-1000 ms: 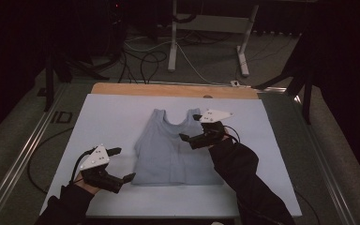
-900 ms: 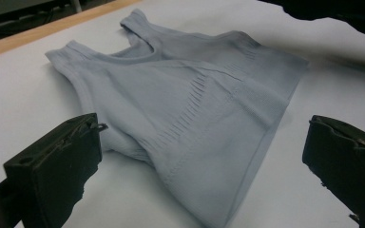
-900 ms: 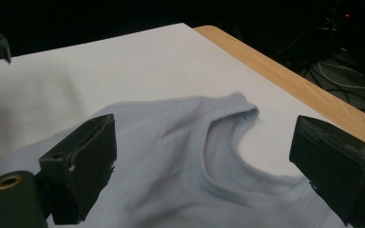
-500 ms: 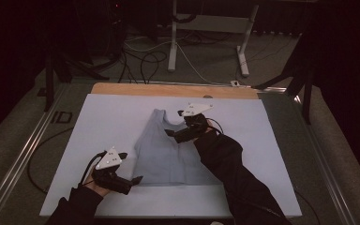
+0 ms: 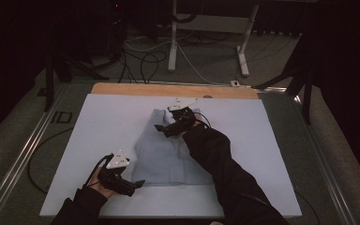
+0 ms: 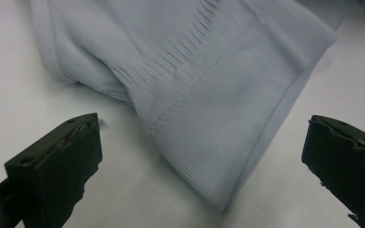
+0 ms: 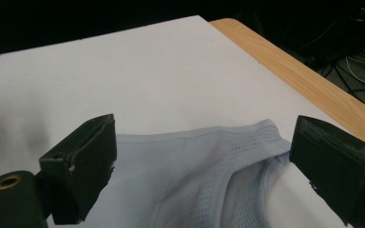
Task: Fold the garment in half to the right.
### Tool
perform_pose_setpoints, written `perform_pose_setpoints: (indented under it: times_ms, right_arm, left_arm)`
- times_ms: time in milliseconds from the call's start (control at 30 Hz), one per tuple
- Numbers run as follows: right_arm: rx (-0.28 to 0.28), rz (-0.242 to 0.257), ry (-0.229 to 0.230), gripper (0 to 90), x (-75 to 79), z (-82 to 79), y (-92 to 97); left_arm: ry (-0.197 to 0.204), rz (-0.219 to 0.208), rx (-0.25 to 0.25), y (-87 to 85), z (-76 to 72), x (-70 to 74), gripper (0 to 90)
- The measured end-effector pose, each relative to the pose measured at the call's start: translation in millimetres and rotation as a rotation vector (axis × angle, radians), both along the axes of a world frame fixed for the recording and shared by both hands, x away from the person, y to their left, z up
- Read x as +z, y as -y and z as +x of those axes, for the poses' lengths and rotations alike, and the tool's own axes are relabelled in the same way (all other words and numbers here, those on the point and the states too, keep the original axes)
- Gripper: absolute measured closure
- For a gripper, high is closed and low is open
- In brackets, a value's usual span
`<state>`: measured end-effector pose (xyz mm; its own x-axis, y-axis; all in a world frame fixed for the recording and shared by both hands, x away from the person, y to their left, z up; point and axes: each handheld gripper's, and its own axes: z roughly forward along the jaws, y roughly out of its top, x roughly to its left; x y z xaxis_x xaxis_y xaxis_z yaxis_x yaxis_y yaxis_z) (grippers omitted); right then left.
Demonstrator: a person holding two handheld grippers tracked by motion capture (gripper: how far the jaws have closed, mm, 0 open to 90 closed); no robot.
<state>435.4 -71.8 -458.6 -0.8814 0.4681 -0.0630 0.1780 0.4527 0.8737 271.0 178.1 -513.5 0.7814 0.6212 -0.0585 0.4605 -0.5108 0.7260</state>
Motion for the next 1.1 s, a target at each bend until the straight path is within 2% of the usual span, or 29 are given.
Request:
perform_pose_setpoints:
  times_ms: [67, 167, 233, 300, 467, 533, 567, 667, 833, 1100]
  right_arm:
    - [-0.002, 0.0, -0.01, 8.5, -1.7, 2.0, -3.4]
    - [0.006, -0.013, -0.015, 8.5, -4.7, 5.4, -7.1]
    - [0.002, -0.016, -0.023, 8.5, -7.5, 6.7, -9.7]
    - [0.001, -0.022, -0.031, 8.5, -11.2, 7.7, -11.9]
    - [-0.002, -0.028, -0.042, 8.5, -16.4, 10.4, -12.7]
    - [-0.003, -0.04, -0.041, 8.5, -18.0, 12.0, -12.5]
    - [-0.012, -0.029, -0.05, 8.5, -18.6, 12.8, -11.9]
    - [-0.008, -0.031, -0.054, 8.5, -20.4, 14.7, -11.4]
    - [-0.014, -0.038, -0.058, 8.5, -21.6, 16.7, -12.7]
    - [-0.009, -0.041, -0.083, 8.6, -25.2, 23.8, -16.9]
  left_arm:
    - [-0.021, 0.009, -0.007, 1.0, 0.1, -1.5, 0.8]
    - [-0.026, 0.032, -0.012, 2.2, 0.2, -3.3, 6.5]
    - [-0.054, 0.04, -0.003, 0.5, 3.9, -6.7, 14.6]
    - [-0.063, 0.048, 0.003, 0.1, 5.1, -8.1, 21.7]
    - [-0.069, 0.065, 0.013, 2.1, 5.3, -10.7, 34.1]
    - [-0.081, 0.08, 0.0, 4.7, 5.4, -12.4, 35.6]
    - [-0.091, 0.086, -0.005, 5.4, 6.0, -13.3, 38.0]
    - [-0.086, 0.111, -0.019, 9.7, 5.0, -11.2, 47.0]
    - [-0.071, 0.147, -0.031, 17.3, 1.2, -9.6, 56.3]
    - [-0.088, 0.149, -0.077, 28.1, -2.8, -7.8, 79.4]
